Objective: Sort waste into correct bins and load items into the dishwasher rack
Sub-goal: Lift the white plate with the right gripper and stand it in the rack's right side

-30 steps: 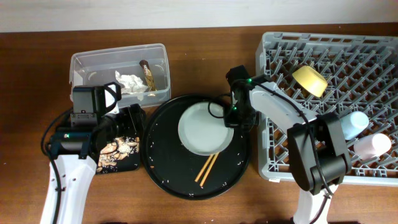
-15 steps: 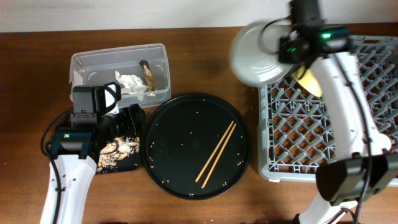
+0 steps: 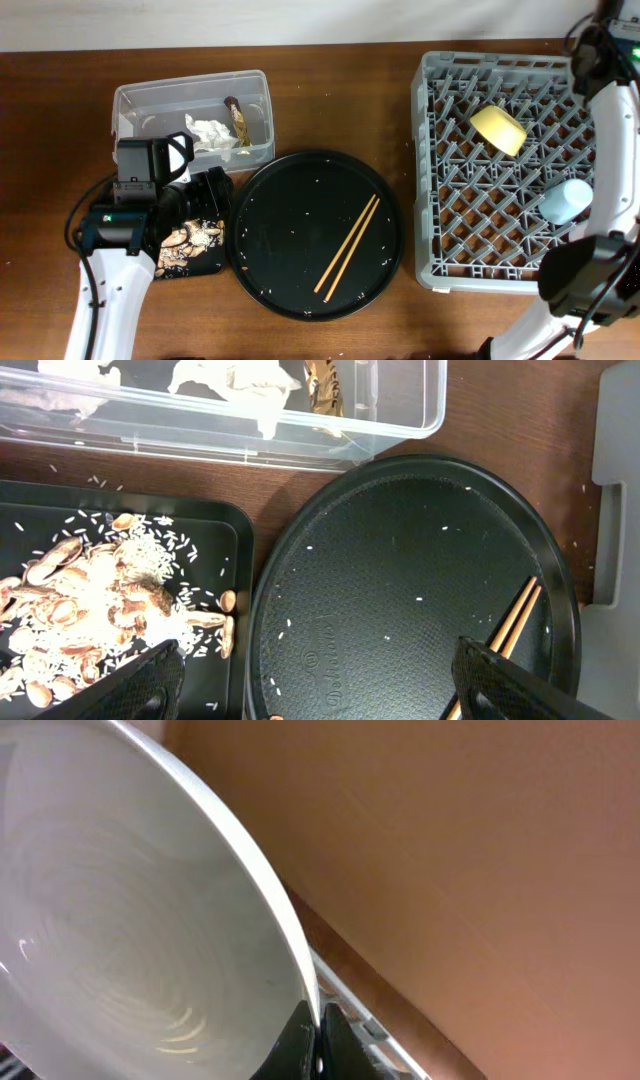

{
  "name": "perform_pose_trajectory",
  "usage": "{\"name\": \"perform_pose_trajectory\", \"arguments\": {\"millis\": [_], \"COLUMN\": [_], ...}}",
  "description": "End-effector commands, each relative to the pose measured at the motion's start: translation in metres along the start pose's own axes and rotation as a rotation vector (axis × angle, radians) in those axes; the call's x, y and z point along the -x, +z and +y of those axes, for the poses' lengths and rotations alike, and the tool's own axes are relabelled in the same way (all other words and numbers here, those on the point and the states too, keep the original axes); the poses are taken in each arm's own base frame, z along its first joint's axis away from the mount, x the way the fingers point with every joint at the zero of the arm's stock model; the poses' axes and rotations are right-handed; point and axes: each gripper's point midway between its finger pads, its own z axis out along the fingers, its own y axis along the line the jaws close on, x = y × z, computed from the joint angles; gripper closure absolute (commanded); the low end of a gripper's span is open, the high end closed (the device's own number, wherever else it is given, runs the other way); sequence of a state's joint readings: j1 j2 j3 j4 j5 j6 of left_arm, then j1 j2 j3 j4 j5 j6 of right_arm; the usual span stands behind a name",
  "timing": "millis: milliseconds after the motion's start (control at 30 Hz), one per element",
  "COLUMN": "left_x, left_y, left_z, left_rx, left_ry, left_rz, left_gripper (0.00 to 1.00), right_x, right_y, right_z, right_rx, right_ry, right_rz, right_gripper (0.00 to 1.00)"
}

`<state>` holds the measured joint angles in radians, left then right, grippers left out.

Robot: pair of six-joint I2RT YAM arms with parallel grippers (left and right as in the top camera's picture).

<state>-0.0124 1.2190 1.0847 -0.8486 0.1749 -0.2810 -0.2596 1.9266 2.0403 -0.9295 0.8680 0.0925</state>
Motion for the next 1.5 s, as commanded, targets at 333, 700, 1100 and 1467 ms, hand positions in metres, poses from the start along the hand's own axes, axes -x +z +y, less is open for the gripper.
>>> {"name": "perform_pose_trajectory", "arguments": {"millis": [333,700,1100,1467], "left_x": [0.004,0.005,0.005,0.005], "left_y": [-0.003,-0.003,-0.003,-0.003], "left_z": [0.001,0.001,0.001,0.001], "left_rx": [0.005,0.004,0.003,0.004], "left_ry": [0.005,0.005,0.005,0.005], "left_rz": [-0.020,-0.024,-0.025,-0.024], "left_gripper": [0.15,0.15,0.15,0.15], "right_x": [-0.050,-0.037,-0.082,-0.052], "right_y": [0.057,0.060,0.071,0.000], "right_z": [0.051,0.020,0.059,0.068], "right_rx": [0.000,-0.226,-0.067,0.054], "right_ry": [-0.137,-0.103,-0.160,-0.057], "right_rz": [0.137,0.069,0.167,0.062], "right_gripper": [0.96,0.96,0.96,0.29]}}
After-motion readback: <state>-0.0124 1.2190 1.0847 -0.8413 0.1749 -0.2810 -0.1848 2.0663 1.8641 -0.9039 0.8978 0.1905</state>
